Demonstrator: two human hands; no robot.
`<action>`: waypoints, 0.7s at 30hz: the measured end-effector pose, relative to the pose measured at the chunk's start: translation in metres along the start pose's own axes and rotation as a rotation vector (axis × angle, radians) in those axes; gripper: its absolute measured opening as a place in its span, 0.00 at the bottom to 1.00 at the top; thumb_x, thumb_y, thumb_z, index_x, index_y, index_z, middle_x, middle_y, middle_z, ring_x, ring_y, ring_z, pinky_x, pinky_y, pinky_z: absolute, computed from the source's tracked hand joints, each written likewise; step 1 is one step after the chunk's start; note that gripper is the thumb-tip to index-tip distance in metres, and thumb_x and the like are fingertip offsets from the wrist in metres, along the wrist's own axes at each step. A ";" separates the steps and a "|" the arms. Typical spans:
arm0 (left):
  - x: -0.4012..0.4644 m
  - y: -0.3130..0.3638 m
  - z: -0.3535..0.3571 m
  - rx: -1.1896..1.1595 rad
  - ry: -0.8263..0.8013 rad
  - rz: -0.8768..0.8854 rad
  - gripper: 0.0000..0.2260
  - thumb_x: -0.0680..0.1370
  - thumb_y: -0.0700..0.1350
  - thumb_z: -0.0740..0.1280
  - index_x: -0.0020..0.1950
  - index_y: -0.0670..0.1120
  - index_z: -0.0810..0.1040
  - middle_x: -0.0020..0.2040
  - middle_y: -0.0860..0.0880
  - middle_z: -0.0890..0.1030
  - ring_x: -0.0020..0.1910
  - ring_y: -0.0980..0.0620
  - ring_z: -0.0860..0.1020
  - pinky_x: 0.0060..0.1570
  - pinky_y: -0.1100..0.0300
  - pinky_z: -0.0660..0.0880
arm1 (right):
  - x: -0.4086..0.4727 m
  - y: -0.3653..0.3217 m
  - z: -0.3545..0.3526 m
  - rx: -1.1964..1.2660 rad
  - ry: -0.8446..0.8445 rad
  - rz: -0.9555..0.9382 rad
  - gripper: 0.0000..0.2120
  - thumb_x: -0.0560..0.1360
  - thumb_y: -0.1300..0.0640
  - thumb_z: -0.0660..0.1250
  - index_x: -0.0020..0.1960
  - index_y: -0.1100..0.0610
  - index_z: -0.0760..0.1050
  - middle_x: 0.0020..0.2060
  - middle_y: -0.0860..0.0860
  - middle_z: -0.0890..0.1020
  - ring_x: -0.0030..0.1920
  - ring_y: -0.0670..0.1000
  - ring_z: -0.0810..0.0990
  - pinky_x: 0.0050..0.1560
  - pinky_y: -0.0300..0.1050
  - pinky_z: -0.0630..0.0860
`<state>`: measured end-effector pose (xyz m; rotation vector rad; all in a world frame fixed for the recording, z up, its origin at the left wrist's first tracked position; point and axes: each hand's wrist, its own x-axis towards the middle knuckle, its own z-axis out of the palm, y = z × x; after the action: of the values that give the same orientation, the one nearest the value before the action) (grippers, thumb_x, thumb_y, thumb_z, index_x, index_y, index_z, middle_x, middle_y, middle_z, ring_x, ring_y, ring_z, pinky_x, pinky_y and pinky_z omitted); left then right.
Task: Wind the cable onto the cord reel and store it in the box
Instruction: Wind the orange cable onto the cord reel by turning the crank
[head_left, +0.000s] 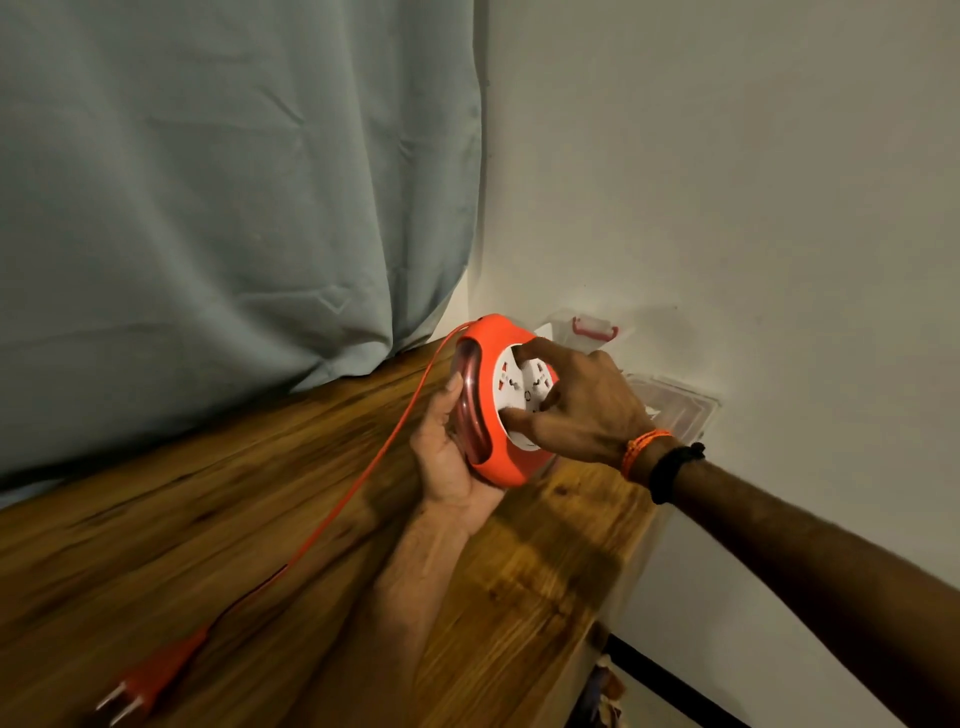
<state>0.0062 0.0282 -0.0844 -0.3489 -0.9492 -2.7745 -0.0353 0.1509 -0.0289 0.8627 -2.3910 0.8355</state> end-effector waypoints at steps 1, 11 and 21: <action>0.001 0.000 -0.001 0.028 0.029 0.007 0.43 0.61 0.56 0.80 0.72 0.40 0.74 0.70 0.35 0.76 0.70 0.35 0.73 0.72 0.37 0.66 | 0.001 -0.002 0.001 0.067 -0.003 0.136 0.26 0.64 0.44 0.74 0.60 0.49 0.78 0.45 0.49 0.84 0.46 0.55 0.82 0.46 0.42 0.77; -0.002 -0.001 0.004 0.055 0.045 0.036 0.35 0.63 0.54 0.79 0.65 0.40 0.80 0.62 0.37 0.82 0.60 0.40 0.81 0.58 0.45 0.79 | 0.006 -0.011 -0.009 0.944 -0.271 0.824 0.10 0.75 0.51 0.70 0.51 0.55 0.74 0.35 0.52 0.73 0.27 0.53 0.82 0.18 0.32 0.53; 0.000 0.002 -0.002 0.035 0.019 -0.012 0.37 0.63 0.58 0.77 0.69 0.44 0.79 0.68 0.38 0.79 0.68 0.37 0.76 0.69 0.39 0.69 | -0.001 0.003 -0.019 0.070 -0.065 0.256 0.23 0.72 0.36 0.68 0.53 0.53 0.82 0.39 0.50 0.88 0.40 0.48 0.85 0.45 0.46 0.82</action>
<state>0.0063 0.0256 -0.0852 -0.3117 -0.9972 -2.7625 -0.0323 0.1660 -0.0167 0.6255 -2.5800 1.0066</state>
